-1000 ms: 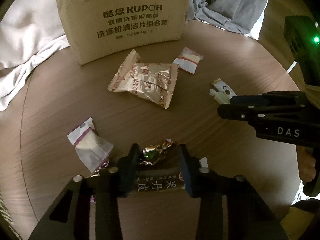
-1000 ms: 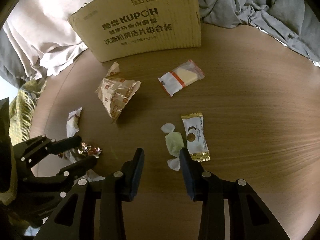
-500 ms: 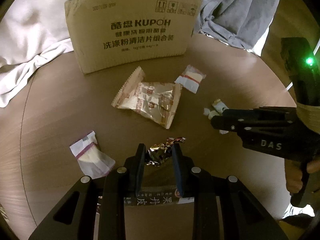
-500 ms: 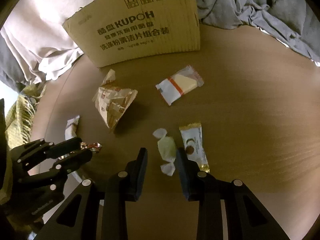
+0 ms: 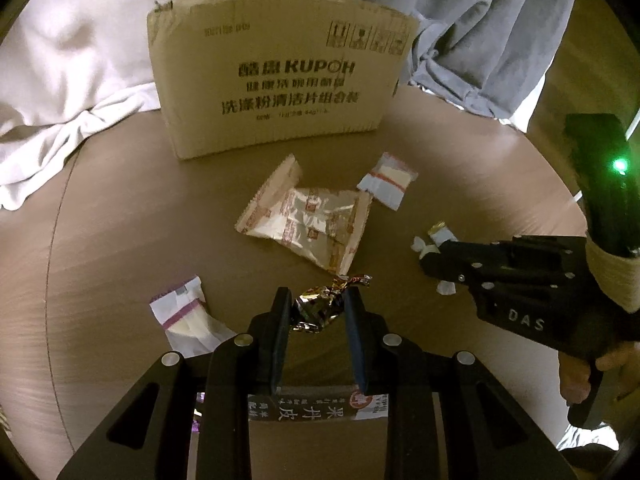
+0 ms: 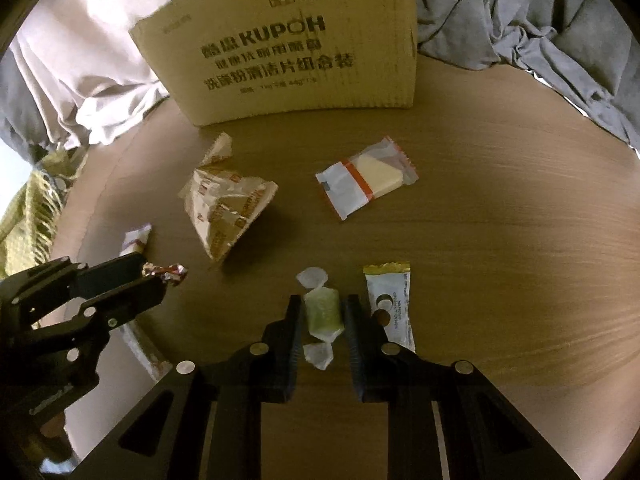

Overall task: Organize snacks
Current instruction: 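Carry the snack bar into the cardboard box and open the left tool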

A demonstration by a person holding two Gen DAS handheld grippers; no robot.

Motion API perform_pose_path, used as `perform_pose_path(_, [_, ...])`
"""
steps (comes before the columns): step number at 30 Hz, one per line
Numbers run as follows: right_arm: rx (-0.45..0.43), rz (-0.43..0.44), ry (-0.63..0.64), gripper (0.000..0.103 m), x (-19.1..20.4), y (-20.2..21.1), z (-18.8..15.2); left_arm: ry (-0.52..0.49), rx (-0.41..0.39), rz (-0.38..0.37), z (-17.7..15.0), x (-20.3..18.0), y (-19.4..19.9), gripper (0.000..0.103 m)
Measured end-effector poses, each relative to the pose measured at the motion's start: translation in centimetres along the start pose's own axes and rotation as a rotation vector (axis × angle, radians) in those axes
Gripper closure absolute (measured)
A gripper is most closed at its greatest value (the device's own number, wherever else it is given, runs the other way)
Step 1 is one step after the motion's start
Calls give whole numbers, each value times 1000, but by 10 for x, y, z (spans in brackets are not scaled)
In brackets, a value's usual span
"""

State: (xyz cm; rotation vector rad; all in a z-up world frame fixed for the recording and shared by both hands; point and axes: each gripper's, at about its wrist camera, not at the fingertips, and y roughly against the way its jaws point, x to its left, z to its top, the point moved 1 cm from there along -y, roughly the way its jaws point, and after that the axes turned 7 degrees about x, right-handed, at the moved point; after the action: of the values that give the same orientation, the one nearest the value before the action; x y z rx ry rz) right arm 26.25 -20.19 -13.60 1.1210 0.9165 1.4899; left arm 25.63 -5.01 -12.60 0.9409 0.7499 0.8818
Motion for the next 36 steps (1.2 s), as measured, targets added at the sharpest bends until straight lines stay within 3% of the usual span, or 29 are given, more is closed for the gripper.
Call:
perform_pose_path(7, [-92, 2, 21, 82, 11, 35, 0, -7, -74, -22, 9, -8, 29, 76])
perform_pose_path(13, [-201, 13, 32, 82, 19, 77, 7, -33, -186, -22, 22, -18, 70, 76])
perform_pose_path(28, [-455, 37, 88, 82, 43, 161, 43, -113, -439, 57, 72, -22, 145, 76])
perform_pose_path(36, [-557, 35, 121, 82, 52, 189, 70, -129, -512, 79, 97, -18, 167, 76])
